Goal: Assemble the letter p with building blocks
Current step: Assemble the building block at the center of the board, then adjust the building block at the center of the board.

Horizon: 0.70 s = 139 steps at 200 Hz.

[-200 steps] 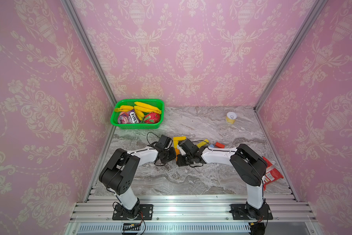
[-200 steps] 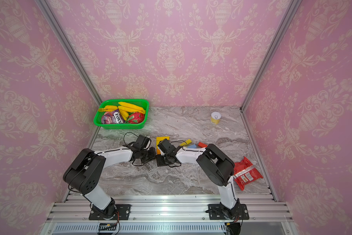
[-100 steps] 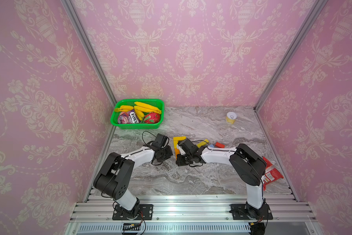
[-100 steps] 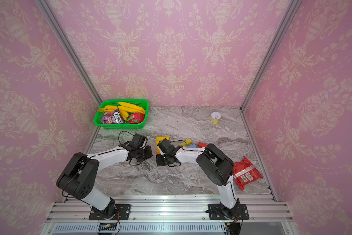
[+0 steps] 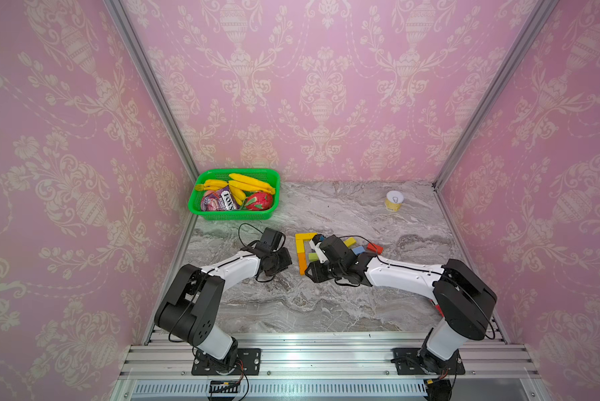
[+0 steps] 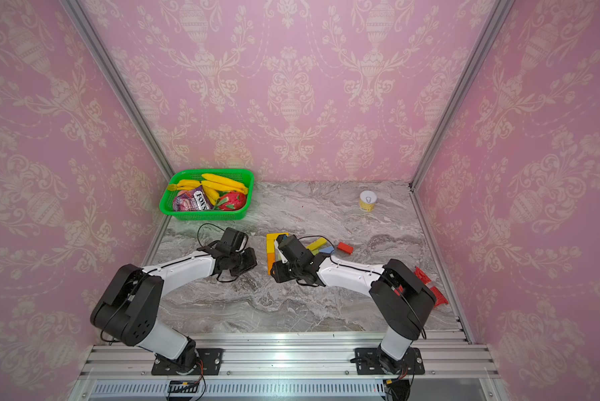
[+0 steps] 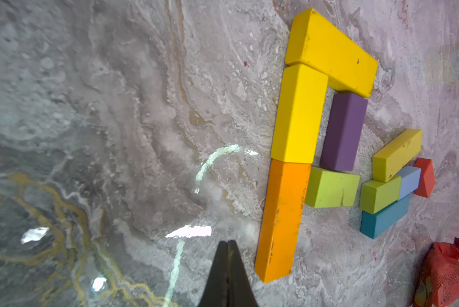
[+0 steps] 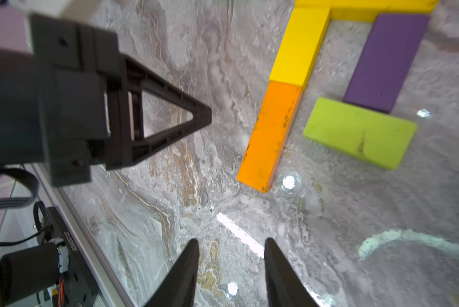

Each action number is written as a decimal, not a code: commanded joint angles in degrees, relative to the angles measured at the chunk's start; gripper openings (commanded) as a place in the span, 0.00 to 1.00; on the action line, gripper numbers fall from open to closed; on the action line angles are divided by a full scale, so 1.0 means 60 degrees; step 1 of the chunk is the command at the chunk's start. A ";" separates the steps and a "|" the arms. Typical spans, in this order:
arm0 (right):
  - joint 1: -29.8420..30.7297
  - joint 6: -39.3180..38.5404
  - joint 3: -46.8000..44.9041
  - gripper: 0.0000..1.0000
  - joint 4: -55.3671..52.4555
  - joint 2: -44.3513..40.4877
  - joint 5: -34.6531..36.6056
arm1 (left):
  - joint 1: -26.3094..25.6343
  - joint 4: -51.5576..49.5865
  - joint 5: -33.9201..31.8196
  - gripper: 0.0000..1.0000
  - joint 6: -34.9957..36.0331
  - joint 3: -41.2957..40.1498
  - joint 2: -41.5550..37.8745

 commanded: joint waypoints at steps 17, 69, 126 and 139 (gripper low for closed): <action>-0.1007 -0.0708 0.0397 0.47 -0.1675 0.0408 0.0588 | 0.0059 0.0024 0.0074 0.00 0.0284 0.0095 0.0203; -0.1385 -0.0660 0.0598 0.40 -0.1518 0.1098 0.0278 | 0.0059 -0.0063 0.0130 0.00 0.0329 0.0337 0.0451; -0.1602 -0.0529 0.1182 0.23 -0.1467 0.1879 0.0030 | 0.0066 -0.0127 0.0154 0.00 0.0323 0.0485 0.0665; -0.1680 -0.0556 0.1223 0.23 -0.1524 0.1928 0.0017 | 0.0073 -0.0111 0.0170 0.00 0.0328 0.0515 0.0724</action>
